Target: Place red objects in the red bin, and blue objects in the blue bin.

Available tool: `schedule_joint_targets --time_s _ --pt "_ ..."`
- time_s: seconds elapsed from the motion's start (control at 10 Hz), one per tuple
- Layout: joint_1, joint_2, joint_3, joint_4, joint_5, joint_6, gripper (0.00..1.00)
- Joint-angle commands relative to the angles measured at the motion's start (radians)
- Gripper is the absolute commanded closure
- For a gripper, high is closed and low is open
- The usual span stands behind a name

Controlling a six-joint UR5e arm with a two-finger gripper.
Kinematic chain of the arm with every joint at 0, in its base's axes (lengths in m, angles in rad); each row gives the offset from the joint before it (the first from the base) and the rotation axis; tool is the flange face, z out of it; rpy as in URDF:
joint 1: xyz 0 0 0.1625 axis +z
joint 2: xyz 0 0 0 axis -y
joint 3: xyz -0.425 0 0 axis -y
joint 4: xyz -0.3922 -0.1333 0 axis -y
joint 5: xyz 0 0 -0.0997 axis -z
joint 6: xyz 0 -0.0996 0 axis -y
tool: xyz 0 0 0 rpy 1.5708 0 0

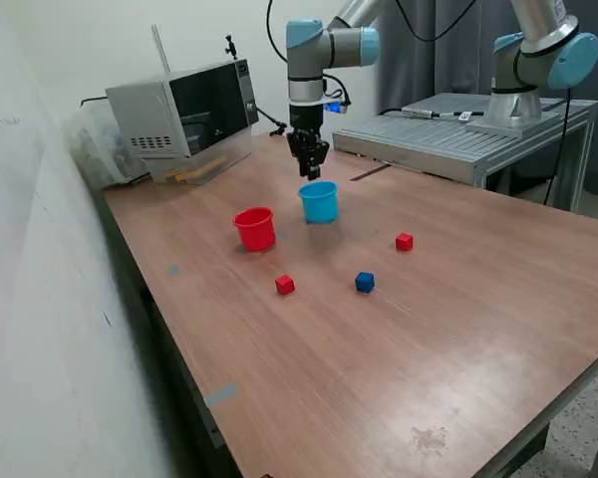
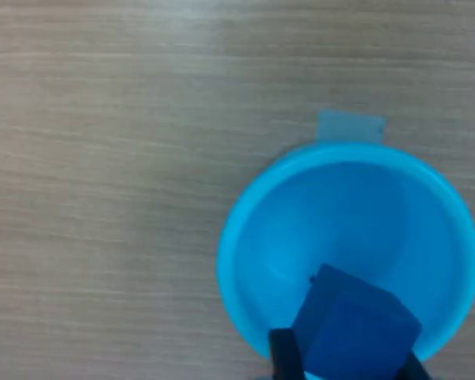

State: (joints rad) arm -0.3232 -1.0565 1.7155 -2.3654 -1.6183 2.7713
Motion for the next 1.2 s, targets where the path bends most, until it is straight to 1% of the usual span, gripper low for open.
schedule_joint_targets --time_s 0.0,0.1,0.6,0.8,0.9,1.0,1.1 --pt "0.006 0.0 -0.001 -0.006 0.0 -0.001 1.0" --pt "0.006 0.0 -0.002 -0.002 0.0 -0.001 0.0" --pt "0.003 -0.008 -0.001 -0.002 0.0 -0.001 0.0" --pt "0.027 -0.098 0.027 0.001 0.001 0.002 0.0" --pt "0.059 -0.161 0.039 0.014 0.001 0.002 0.0" --pt "0.084 -0.233 0.045 0.071 0.001 0.001 0.0" --pt "0.123 -0.305 0.052 0.148 -0.002 -0.002 0.0"
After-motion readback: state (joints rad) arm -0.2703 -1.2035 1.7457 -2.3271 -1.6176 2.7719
